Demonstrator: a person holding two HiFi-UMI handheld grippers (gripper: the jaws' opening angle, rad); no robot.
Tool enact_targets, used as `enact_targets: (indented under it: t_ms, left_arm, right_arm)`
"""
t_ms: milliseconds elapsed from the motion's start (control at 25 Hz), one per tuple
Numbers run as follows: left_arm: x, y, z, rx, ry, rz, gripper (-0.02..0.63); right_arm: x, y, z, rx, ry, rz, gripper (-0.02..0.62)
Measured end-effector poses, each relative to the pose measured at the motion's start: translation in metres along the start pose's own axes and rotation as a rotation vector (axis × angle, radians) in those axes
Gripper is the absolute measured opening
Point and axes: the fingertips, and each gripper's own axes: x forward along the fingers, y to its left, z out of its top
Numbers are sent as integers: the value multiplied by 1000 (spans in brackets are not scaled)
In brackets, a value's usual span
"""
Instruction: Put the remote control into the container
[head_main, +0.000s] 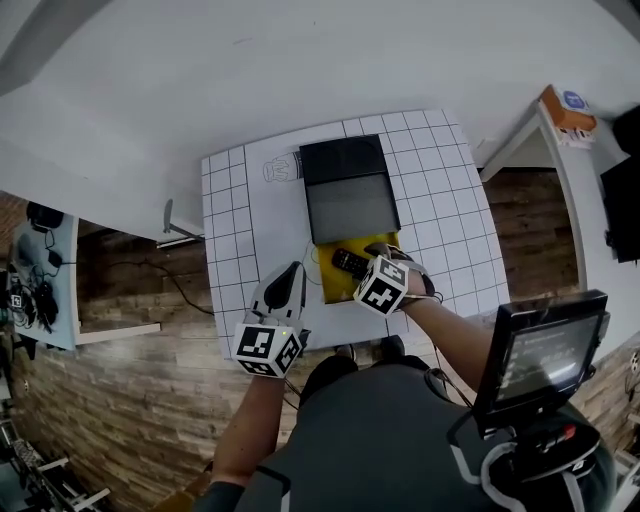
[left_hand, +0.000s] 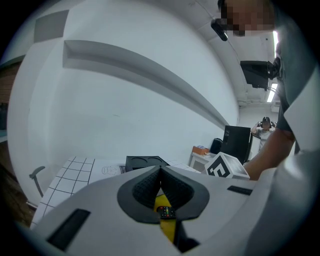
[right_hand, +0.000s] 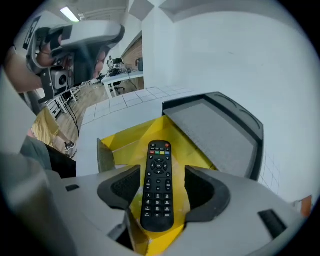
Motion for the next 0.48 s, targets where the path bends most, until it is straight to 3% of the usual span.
enact_targets:
  t_ms: [480]
  left_arm:
    - [-50,-57,30,7,-109,75,9]
  right_arm:
    - [-122,8,38,136,-409,25,261]
